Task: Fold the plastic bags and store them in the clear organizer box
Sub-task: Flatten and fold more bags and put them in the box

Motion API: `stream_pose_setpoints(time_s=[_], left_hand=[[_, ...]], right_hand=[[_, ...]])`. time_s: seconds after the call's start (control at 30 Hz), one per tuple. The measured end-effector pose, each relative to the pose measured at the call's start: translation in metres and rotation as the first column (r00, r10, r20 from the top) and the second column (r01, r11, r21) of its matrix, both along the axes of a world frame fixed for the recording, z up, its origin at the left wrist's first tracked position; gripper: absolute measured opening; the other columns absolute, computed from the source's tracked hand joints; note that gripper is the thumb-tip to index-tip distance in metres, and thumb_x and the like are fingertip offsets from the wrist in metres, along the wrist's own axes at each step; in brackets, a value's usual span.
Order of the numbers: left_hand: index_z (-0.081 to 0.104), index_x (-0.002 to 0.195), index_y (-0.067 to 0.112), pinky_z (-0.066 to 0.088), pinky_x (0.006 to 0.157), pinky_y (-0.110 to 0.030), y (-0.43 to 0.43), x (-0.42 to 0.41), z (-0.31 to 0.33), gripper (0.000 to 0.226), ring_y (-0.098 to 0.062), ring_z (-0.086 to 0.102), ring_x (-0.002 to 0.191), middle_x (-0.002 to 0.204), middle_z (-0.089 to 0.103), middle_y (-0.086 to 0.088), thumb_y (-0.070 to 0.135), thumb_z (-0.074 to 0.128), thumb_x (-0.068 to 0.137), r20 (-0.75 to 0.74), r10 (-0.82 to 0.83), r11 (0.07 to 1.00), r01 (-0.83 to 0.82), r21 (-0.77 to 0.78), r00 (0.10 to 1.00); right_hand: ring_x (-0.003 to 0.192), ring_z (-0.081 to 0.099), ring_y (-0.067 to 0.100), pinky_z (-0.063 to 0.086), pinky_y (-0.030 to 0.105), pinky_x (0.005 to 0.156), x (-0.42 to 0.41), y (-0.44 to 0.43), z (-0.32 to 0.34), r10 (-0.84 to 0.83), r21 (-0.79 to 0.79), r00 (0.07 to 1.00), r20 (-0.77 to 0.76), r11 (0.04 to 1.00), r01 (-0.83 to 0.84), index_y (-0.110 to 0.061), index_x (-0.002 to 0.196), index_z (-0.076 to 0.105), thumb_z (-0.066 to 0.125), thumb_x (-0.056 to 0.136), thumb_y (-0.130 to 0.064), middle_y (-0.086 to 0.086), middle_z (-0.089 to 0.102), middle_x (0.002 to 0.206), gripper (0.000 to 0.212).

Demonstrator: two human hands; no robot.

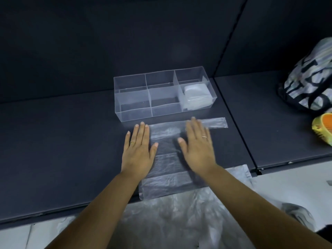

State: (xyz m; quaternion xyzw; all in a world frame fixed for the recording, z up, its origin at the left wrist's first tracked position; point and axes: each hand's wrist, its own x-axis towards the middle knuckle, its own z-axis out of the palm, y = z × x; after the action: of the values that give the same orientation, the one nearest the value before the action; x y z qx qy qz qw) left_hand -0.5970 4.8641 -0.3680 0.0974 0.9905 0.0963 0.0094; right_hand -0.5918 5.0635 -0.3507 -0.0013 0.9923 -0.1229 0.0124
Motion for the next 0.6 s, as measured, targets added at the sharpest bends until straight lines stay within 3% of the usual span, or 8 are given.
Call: stream_pose_setpoints(time_s=[0.1,0.17,0.33,0.43,0.5,0.6], left_hand=[[-0.019,0.144,0.017,-0.022,0.113,-0.032,-0.001,-0.007,-0.01,0.063,-0.013,-0.019,0.144,0.158,-0.016,-0.001,0.051,0.001,0.095,0.056,-0.001,0.998,0.005,-0.06,0.998],[-0.019,0.145,0.017,-0.02,0.114,-0.034,-0.004,-0.006,-0.018,0.066,-0.013,-0.019,0.144,0.158,-0.017,-0.001,0.053,0.0,0.093,0.075,0.008,0.996,-0.001,-0.086,0.997],[-0.019,0.146,0.019,-0.021,0.115,-0.036,-0.006,-0.005,-0.022,0.069,-0.013,-0.021,0.143,0.157,-0.019,0.001,0.057,-0.008,0.089,0.086,0.02,0.994,-0.01,-0.11,0.996],[-0.021,0.145,0.017,-0.017,0.116,-0.04,-0.005,-0.003,-0.013,0.067,-0.015,-0.021,0.144,0.158,-0.019,-0.001,0.055,0.001,0.094,0.124,0.033,0.994,-0.019,-0.111,0.992],[-0.014,0.147,0.015,-0.014,0.117,-0.04,-0.007,0.008,-0.001,0.069,-0.016,-0.016,0.145,0.159,-0.014,-0.003,0.056,0.001,0.094,0.083,-0.027,0.998,0.032,-0.058,0.996],[0.024,0.148,0.004,0.006,0.118,-0.042,-0.018,0.051,0.011,0.076,-0.024,0.014,0.146,0.157,0.018,-0.011,0.059,0.02,0.097,-0.064,-0.305,0.945,0.311,0.099,0.95]], right_hand=[[0.148,-0.009,0.016,-0.015,0.032,0.116,-0.013,-0.03,-0.01,0.189,-0.04,0.979,0.071,0.982,-0.187,-0.017,0.153,0.005,0.024,0.101,-0.046,0.003,-0.003,0.162,0.062],[0.148,-0.011,0.016,-0.017,0.034,0.116,-0.015,-0.026,-0.021,0.209,-0.005,0.97,0.122,0.978,-0.21,-0.02,0.153,0.002,0.023,0.1,-0.051,0.002,-0.006,0.162,0.065],[0.147,-0.012,0.019,-0.012,0.042,0.117,-0.022,0.052,-0.032,-0.118,0.173,0.985,0.122,0.98,0.096,-0.022,0.153,-0.004,0.01,0.095,-0.06,0.003,-0.01,0.161,0.071],[0.148,0.0,0.026,-0.001,0.048,0.119,-0.018,0.096,-0.018,-0.29,0.23,0.953,0.086,0.937,0.264,-0.014,0.154,0.006,0.019,0.097,-0.055,0.01,0.001,0.161,0.072],[0.148,0.006,0.03,0.004,0.048,0.119,-0.009,0.098,-0.005,-0.23,0.201,0.973,0.007,0.954,0.224,-0.008,0.153,0.012,0.028,0.098,-0.05,0.015,0.007,0.16,0.071],[0.144,0.022,0.032,0.015,0.047,0.118,0.028,0.064,0.012,0.096,-0.011,0.99,-0.107,0.995,-0.097,-0.006,0.148,0.03,0.038,0.096,-0.051,0.016,0.025,0.156,0.069]])
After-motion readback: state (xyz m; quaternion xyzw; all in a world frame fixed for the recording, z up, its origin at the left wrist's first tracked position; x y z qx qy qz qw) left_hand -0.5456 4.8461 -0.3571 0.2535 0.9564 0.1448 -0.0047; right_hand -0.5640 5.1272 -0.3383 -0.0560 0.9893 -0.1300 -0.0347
